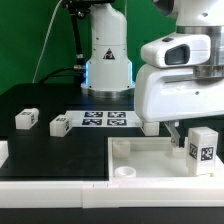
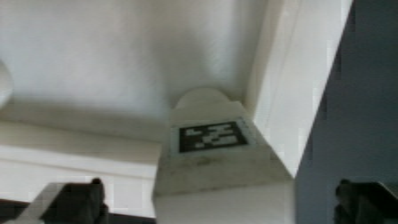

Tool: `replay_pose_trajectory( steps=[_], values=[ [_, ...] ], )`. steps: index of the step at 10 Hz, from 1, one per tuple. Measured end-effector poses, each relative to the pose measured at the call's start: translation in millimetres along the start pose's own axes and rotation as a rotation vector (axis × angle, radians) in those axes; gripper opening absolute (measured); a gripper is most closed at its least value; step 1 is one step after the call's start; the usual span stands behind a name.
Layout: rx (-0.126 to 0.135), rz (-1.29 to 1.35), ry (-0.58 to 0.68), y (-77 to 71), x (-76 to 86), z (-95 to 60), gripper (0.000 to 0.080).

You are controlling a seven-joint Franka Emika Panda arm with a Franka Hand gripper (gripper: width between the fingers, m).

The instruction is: Assemble one leg

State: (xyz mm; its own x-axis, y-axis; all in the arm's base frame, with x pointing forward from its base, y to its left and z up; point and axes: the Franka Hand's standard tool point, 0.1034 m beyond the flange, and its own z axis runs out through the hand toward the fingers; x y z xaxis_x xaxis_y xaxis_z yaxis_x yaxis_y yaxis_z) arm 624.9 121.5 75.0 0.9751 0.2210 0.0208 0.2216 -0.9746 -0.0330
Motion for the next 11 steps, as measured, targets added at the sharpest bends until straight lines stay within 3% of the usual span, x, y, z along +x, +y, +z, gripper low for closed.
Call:
replay_pose_trajectory(
  steps=[2,3,4,8,11],
  values=[
    [0.000,0.056,0.000,-0.1,0.0,0.1,0.0378],
    [0.000,0.055,0.000,0.3,0.0,0.0,0.0289],
    [0.001,0.102,0.000,-0.2,0.0,-0.1,0.0289],
    [-0.001,0.869,-0.001,-0.5,-1.2,1.3,0.0289],
    [-0.013,1.300,0.006,-0.6,-0.5,1.4,0.0291]
  ],
)
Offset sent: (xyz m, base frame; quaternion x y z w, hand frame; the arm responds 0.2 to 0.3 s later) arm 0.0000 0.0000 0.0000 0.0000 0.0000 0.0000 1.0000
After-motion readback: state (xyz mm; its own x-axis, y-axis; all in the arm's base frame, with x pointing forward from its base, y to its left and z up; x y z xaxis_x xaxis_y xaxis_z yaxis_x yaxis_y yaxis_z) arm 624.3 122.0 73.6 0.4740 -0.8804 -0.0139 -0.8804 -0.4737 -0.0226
